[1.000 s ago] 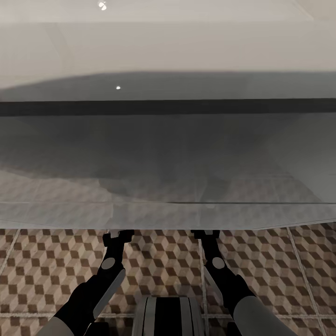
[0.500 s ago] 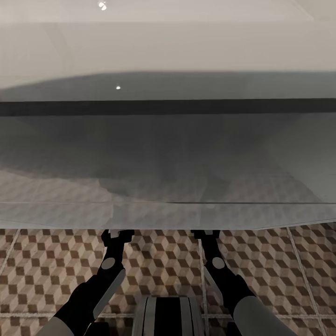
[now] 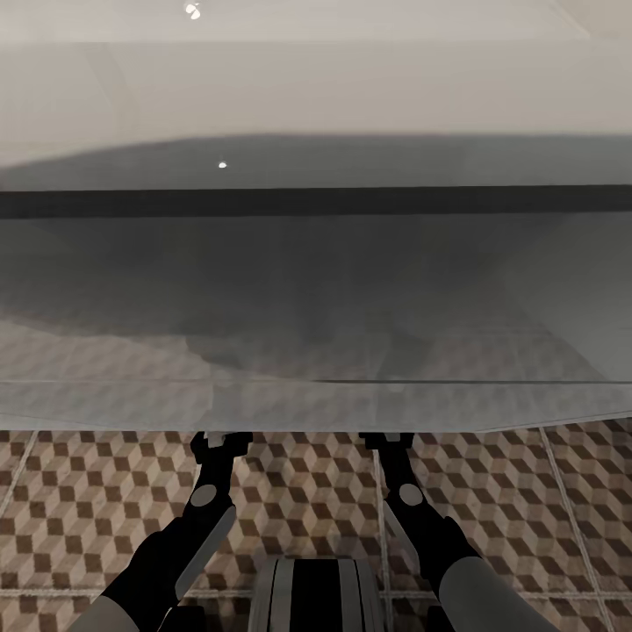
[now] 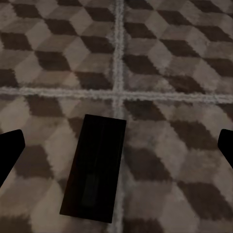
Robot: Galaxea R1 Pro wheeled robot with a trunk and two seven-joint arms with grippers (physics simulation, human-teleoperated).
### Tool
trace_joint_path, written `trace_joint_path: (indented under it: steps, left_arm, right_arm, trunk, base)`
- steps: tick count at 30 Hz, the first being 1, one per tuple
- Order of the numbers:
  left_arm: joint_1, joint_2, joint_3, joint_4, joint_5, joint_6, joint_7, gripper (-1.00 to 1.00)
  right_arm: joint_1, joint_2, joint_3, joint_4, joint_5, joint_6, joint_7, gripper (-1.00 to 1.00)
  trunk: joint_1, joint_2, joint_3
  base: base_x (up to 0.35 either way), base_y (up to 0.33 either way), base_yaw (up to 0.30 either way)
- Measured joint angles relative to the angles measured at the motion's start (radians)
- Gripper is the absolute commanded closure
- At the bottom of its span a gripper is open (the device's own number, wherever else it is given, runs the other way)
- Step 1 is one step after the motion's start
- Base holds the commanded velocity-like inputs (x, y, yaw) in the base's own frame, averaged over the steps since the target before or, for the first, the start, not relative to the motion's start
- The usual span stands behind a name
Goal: Take the four mousetraps from the cabinet in the bathroom and place them on the bathroom floor. Make sure all four end up on the same floor surface, and ensure that at least two of them are either under or directly next to the same bathroom sink.
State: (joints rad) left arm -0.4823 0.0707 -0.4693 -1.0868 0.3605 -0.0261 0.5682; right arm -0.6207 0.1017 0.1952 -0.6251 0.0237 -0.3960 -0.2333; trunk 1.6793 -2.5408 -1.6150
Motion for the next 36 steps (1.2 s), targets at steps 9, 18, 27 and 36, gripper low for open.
trace_joint_path:
  steps: [9, 18, 27, 36]
  left_arm:
    - [0.000, 0.000, 0.000, 0.000, 0.000, 0.000, 0.001, -1.00]
    - [0.000, 0.000, 0.000, 0.000, 0.000, 0.000, 0.001, -1.00]
    - [0.000, 0.000, 0.000, 0.000, 0.000, 0.001, 0.001, -1.00]
    - [0.000, -0.001, -0.001, 0.000, 0.000, 0.000, 0.003, -1.00]
  right_arm:
    - [0.000, 0.000, 0.000, 0.000, 0.000, 0.000, 0.000, -1.00]
    - [0.000, 0.000, 0.000, 0.000, 0.000, 0.000, 0.000, -1.00]
    - [0.000, 0.000, 0.000, 0.000, -0.003, 0.000, 0.000, -1.00]
    - [0.000, 0.000, 0.000, 0.001, -0.005, -0.001, 0.000, -1.00]
  trunk:
    - [0.000, 0.000, 0.000]
    - [0.000, 0.000, 0.000]
    - [0.000, 0.000, 0.000]
    - [0.000, 0.000, 0.000]
  base:
    - [0.000, 0.000, 0.000]
    - [0.000, 0.000, 0.000]
    - [0.000, 0.000, 0.000]
    - [0.000, 0.000, 0.000]
